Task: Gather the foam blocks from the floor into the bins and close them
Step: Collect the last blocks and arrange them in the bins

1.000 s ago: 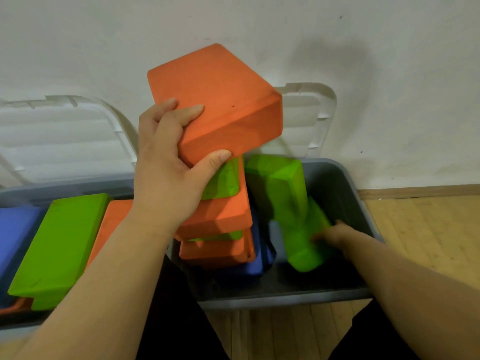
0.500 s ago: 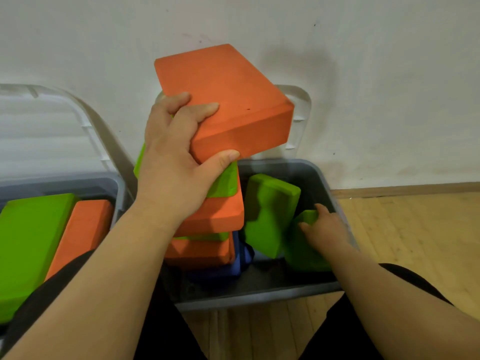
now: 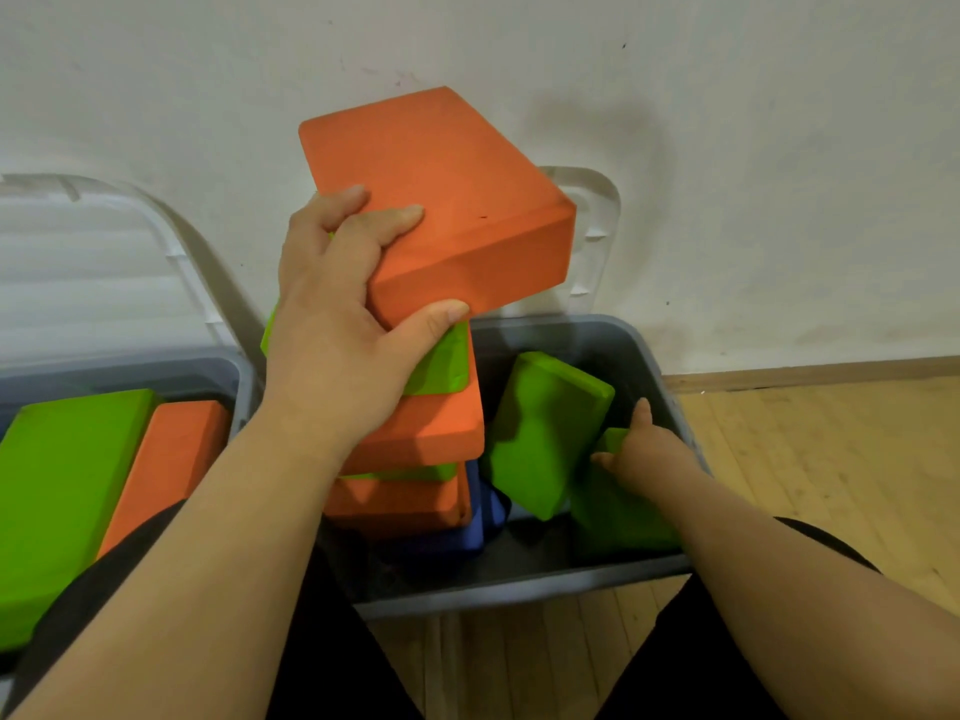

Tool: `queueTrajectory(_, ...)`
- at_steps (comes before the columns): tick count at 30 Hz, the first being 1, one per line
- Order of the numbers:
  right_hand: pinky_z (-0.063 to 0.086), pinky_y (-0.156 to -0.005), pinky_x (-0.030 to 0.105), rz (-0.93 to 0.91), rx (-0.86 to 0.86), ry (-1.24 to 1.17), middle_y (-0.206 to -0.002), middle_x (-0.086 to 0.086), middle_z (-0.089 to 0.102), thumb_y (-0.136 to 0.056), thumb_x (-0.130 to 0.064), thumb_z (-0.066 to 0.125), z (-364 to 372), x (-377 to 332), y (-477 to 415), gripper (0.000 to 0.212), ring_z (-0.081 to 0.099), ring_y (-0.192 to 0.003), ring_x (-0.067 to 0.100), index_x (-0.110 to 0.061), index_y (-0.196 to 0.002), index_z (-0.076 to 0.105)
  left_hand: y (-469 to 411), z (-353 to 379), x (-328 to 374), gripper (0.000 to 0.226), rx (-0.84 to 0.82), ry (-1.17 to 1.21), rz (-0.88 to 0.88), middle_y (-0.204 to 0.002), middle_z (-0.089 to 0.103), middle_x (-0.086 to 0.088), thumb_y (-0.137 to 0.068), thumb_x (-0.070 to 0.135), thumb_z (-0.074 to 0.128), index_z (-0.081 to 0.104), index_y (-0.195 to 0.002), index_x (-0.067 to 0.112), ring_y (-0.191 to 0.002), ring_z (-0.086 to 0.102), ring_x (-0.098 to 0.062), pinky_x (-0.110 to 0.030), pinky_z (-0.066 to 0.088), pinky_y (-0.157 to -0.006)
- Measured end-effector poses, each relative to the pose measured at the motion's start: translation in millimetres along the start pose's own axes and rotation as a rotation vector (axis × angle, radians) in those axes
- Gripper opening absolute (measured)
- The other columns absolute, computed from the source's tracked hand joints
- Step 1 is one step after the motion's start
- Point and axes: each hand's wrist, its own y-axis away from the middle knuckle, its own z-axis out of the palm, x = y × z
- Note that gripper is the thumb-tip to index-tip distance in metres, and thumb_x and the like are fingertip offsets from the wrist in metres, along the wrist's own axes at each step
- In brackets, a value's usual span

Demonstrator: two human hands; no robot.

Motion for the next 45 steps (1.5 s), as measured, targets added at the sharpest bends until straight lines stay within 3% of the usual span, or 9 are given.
queueTrajectory(4,0.050,-0.100,0.048,0.028,-0.030,-0.060,-0.147,0.022,0.048,-0.085,-0.062,0.071,-4,-2,6,0.123,0.054,-0.126,0.039,-0.016,-0.162,-0.013,0,1,1,0.067,-0.002,0.006,-0.001,-0.149,0.030,0.010,-0.078,0.051,0.080,0.055,-0.139,0.038,-0.145,0.035,-0.013,-0.038,0.037,-0.116)
queueTrajectory(8,0.040,-0.115,0.050,-0.172,0.286,-0.211,-0.153,0.014,0.042,-0.078,-0.063,0.073,-36,-18,17,0.100,0.042,-0.141,0.035,-0.022,-0.158,0.028,1,0,2,0.067,-0.004,0.008,-0.005,-0.148,0.029,0.013,-0.078,0.052,0.079,0.054,-0.139,0.038,-0.146,0.034,-0.015,-0.042,0.037,-0.116)
queueTrajectory(14,0.054,-0.097,0.043,-0.413,-0.134,-1.504,-0.136,0.009,0.063,-0.077,-0.055,0.068,-106,-76,81,0.071,0.070,-0.106,0.023,-0.034,-0.143,0.054,1,2,2,0.069,-0.018,-0.001,0.014,-0.147,0.028,0.017,-0.077,0.057,0.076,0.054,-0.140,0.037,-0.148,0.032,-0.017,-0.045,0.034,-0.120)
queueTrajectory(22,0.051,-0.099,0.063,-0.528,-0.201,-1.452,-0.104,0.000,0.074,-0.086,-0.051,0.072,-158,-123,117,0.040,0.070,-0.107,0.032,-0.030,-0.120,0.068,4,16,12,0.080,-0.031,-0.040,0.044,-0.159,0.032,0.007,-0.074,0.055,0.078,0.046,-0.145,0.036,-0.153,0.025,-0.025,-0.060,0.031,-0.119)
queueTrajectory(27,0.056,-0.076,0.038,-0.552,0.114,-1.659,-0.102,-0.003,0.074,-0.093,-0.030,0.067,-165,-101,116,0.027,0.071,-0.089,0.014,-0.028,-0.120,0.067,12,21,12,0.115,-0.090,-0.336,-0.037,-0.170,0.019,-0.006,-0.076,0.068,0.068,0.006,-0.163,0.024,-0.152,0.030,-0.027,-0.058,0.033,-0.118)
queueTrajectory(31,0.056,-0.100,0.047,-0.507,0.373,-1.336,-0.133,-0.007,0.067,-0.080,-0.043,0.078,-155,-52,106,0.076,0.068,-0.116,0.015,-0.036,-0.150,0.048,11,21,4,0.075,-0.219,-0.593,0.043,-0.152,0.054,-0.002,-0.090,0.076,0.035,0.055,-0.145,0.030,-0.139,0.050,-0.030,-0.058,0.038,-0.111)
queueTrajectory(36,0.049,-0.096,0.026,-0.414,0.455,-0.738,-0.142,-0.014,0.057,-0.084,-0.048,0.078,-116,-14,111,0.087,0.060,-0.115,0.009,-0.049,-0.157,0.030,9,21,3,0.070,-0.249,-0.619,0.039,-0.148,0.058,0.000,-0.092,0.076,0.031,0.062,-0.138,0.033,-0.139,0.050,-0.030,-0.056,0.038,-0.111)
queueTrajectory(39,0.047,-0.073,0.009,-0.370,0.179,-0.463,-0.134,-0.011,0.056,-0.086,-0.052,0.075,-70,5,107,0.090,0.058,-0.095,0.002,-0.047,-0.159,0.022,10,19,3,0.071,-0.244,-0.608,0.039,-0.148,0.058,-0.001,-0.091,0.076,0.031,0.063,-0.138,0.033,-0.138,0.051,-0.031,-0.057,0.039,-0.111)
queueTrajectory(45,0.048,-0.099,0.033,-0.310,0.045,-0.250,-0.146,0.001,0.035,-0.085,-0.066,0.067,-32,-5,84,0.088,0.054,-0.114,0.022,-0.043,-0.159,0.024,10,22,5,0.071,-0.258,-0.618,0.039,-0.148,0.058,-0.001,-0.091,0.076,0.031,0.062,-0.138,0.032,-0.139,0.050,-0.031,-0.057,0.038,-0.111)
